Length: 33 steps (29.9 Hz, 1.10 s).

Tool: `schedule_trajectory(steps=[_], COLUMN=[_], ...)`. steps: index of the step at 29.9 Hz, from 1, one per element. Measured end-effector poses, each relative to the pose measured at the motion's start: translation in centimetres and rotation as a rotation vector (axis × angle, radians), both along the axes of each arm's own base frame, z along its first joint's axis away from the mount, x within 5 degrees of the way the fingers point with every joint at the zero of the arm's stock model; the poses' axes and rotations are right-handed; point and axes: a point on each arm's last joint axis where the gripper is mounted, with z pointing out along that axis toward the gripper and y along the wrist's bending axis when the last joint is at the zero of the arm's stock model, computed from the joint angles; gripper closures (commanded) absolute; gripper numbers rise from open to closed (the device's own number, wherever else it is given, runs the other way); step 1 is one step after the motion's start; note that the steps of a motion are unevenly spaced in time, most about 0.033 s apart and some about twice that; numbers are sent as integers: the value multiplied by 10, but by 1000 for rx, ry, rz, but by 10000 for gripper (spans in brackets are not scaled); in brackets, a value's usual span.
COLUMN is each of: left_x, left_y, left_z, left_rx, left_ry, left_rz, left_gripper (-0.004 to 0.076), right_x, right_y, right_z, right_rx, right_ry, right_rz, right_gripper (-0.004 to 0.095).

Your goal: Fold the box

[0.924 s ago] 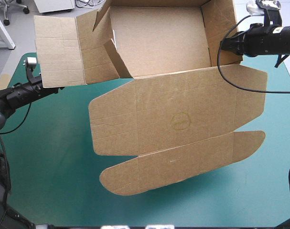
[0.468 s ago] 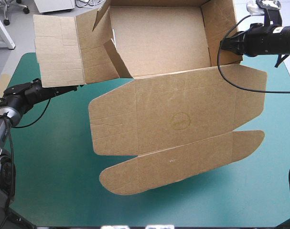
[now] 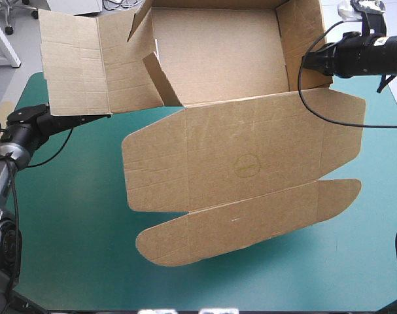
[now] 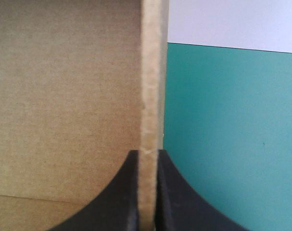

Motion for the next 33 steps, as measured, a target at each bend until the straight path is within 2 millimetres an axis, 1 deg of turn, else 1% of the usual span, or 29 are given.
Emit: schedule_trajectory(steps=[3, 5, 7, 8, 10, 13, 14, 17, 18, 20, 26, 33], left_x=[-7, -13, -20, -23, -32, -44, -47, -54, -55, -55, -56, -63], left_y=[-1, -2, -3, -3, -5, -7, -7, -8, -8, -8, -12, -26], left_z=[20, 35, 51, 57, 67, 78, 80, 83, 83, 83, 86, 111], left_rx=[5, 6, 25, 42, 83, 135, 149, 177, 180, 178, 149, 117], left_ry=[-60, -100, -149, -170, -207, -246, -256, -253, -243, -232, -213, -266], left_rz=[-2, -3, -8, -12, -24, -37, -39, -46, -46, -46, -55, -99], left_gripper=[723, 720, 700, 675, 602, 462, 403, 314, 300, 289, 289, 290], right_x=[3, 5, 7, 8, 9, 9, 9, 9, 9, 9, 9, 8], right_y=[0, 0, 1, 1, 1, 0, 0, 0, 0, 2, 6, 19], right_z=[-9, -20, -28, -32, -35, -36, -36, -36, -36, -36, -38, -42], right_rx=[3, 8, 12, 13, 10, 1, -2, -5, -6, -8, -24, -98], right_ry=[33, 67, 90, 99, 107, 108, 109, 109, 110, 110, 115, 127], right_rz=[1, 11, 24, 29, 33, 31, 30, 29, 29, 33, 40, 51], right_gripper=[921, 921, 920, 920, 919, 919, 919, 919, 919, 919, 919, 919])
